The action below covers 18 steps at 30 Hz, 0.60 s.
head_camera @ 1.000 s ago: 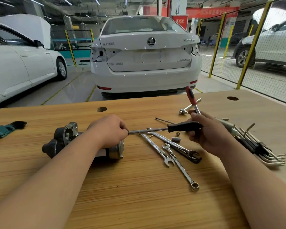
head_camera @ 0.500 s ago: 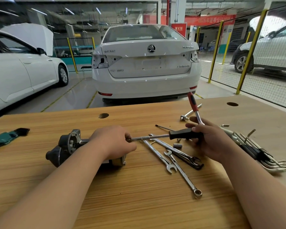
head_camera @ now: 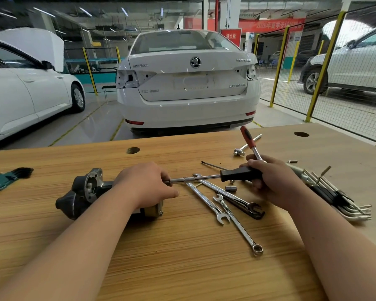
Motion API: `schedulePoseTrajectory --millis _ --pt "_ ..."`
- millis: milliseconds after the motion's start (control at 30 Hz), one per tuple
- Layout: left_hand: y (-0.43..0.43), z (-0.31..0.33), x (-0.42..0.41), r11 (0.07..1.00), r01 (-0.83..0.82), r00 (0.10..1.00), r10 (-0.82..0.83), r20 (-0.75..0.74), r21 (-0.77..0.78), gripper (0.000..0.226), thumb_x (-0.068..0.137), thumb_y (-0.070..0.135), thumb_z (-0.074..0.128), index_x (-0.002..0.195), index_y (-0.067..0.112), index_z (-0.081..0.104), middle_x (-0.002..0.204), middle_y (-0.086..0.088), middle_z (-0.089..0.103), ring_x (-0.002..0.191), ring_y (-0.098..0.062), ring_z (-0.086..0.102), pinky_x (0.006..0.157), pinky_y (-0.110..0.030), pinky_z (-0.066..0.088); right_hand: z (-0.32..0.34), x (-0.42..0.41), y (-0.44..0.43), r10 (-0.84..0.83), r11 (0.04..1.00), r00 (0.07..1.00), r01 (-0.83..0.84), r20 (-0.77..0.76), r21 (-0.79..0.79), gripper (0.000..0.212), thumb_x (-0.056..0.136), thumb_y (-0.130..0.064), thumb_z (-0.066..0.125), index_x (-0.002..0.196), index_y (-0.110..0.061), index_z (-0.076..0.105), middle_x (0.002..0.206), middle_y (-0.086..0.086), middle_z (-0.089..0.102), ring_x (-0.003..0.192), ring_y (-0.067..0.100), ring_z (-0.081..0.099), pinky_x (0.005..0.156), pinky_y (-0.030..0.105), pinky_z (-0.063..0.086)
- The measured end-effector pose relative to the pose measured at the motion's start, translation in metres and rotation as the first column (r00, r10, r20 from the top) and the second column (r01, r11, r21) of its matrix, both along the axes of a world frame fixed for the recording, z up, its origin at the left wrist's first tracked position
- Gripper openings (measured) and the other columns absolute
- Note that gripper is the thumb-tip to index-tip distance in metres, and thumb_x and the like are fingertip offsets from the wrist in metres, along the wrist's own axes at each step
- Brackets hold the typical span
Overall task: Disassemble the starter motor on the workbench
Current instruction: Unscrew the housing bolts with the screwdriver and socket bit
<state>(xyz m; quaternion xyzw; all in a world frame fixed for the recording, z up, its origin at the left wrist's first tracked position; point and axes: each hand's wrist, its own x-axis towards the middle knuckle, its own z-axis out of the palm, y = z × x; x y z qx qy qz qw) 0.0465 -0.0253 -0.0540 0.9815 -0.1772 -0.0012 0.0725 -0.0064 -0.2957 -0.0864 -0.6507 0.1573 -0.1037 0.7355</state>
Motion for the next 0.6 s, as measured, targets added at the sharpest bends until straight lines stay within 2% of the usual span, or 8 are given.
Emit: schedulePoseTrajectory --millis 100,167,267,333,400,500,600 --pt "0.0004 -0.0001 -0.0003 0.999 -0.007 1.000 0.007 0.000 -0.039 0.037 0.072 0.067 0.064 0.099 0.042 0.063 0.090 0.022 0.056 0.082 -0.002 0.050 0.064 -0.027 0.047 0.0033 -0.0021 -0.0006 0.030 0.996 1.000 -0.031 0.005 0.081 0.019 0.096 -0.005 0.054 0.110 -0.015 0.061 0.105 0.016 0.065 0.074 0.019 0.059 0.050 0.022 0.047" --pt "0.0006 0.0001 -0.0006 0.998 -0.008 1.000 0.008 0.003 -0.062 0.037 0.071 0.067 0.064 0.099 0.043 0.062 0.089 0.023 0.055 0.083 -0.001 0.050 0.066 -0.027 0.048 0.0048 -0.0035 -0.0004 0.041 0.996 0.999 -0.042 0.008 0.082 0.020 0.096 -0.002 0.051 0.109 -0.014 0.061 0.108 0.016 0.063 0.083 0.023 0.057 0.055 0.024 0.047" --pt "0.0008 -0.0007 -0.0017 0.998 0.008 1.000 -0.007 0.008 -0.056 0.039 0.072 0.067 0.063 0.102 0.042 0.061 0.091 0.023 0.056 0.084 -0.001 0.051 0.067 -0.027 0.049 0.0046 -0.0060 0.0008 0.034 0.999 0.999 -0.033 -0.010 0.014 0.020 0.096 -0.004 0.050 0.109 -0.014 0.061 0.106 0.014 0.066 0.068 0.017 0.055 0.053 0.023 0.045" --pt "0.0007 -0.0009 -0.0030 0.999 0.020 1.000 -0.019 0.017 -0.032 0.043 0.073 0.069 0.061 0.106 0.042 0.060 0.098 0.022 0.058 0.089 -0.004 0.053 0.070 -0.029 0.050 0.0041 -0.0065 0.0018 0.020 0.998 1.000 -0.020 -0.016 -0.057 0.015 0.098 -0.013 0.052 0.109 -0.016 0.061 0.101 0.012 0.070 0.050 0.010 0.048 0.045 0.020 0.041" --pt "0.0006 -0.0010 -0.0034 1.000 0.022 0.999 -0.022 0.031 -0.004 0.046 0.073 0.071 0.058 0.109 0.042 0.059 0.105 0.020 0.059 0.094 -0.007 0.054 0.074 -0.032 0.051 0.0025 -0.0046 0.0018 -0.012 0.994 1.000 0.010 -0.012 -0.108 0.014 0.100 -0.024 0.053 0.108 -0.018 0.062 0.095 0.008 0.074 0.040 0.008 0.042 0.039 0.021 0.038" --pt "-0.0001 -0.0022 -0.0045 0.999 0.031 0.997 -0.034 0.067 0.038 0.047 0.075 0.072 0.053 0.111 0.042 0.058 0.110 0.019 0.059 0.099 -0.009 0.054 0.076 -0.033 0.050 -0.0005 -0.0007 0.0018 -0.055 0.990 0.998 0.052 -0.017 -0.127 0.018 0.100 -0.028 0.054 0.113 -0.020 0.062 0.094 0.008 0.074 0.038 0.009 0.041 0.038 0.023 0.037" --pt "0.0006 -0.0024 -0.0050 0.995 0.077 0.993 -0.082 0.086 0.059 0.049 0.078 0.073 0.048 0.116 0.042 0.056 0.117 0.017 0.057 0.105 -0.009 0.051 0.079 -0.033 0.048 -0.0010 0.0002 0.0016 -0.052 0.990 0.998 0.049 -0.020 -0.133 0.019 0.099 -0.022 0.055 0.117 -0.020 0.061 0.100 0.012 0.071 0.042 0.010 0.043 0.043 0.024 0.039"
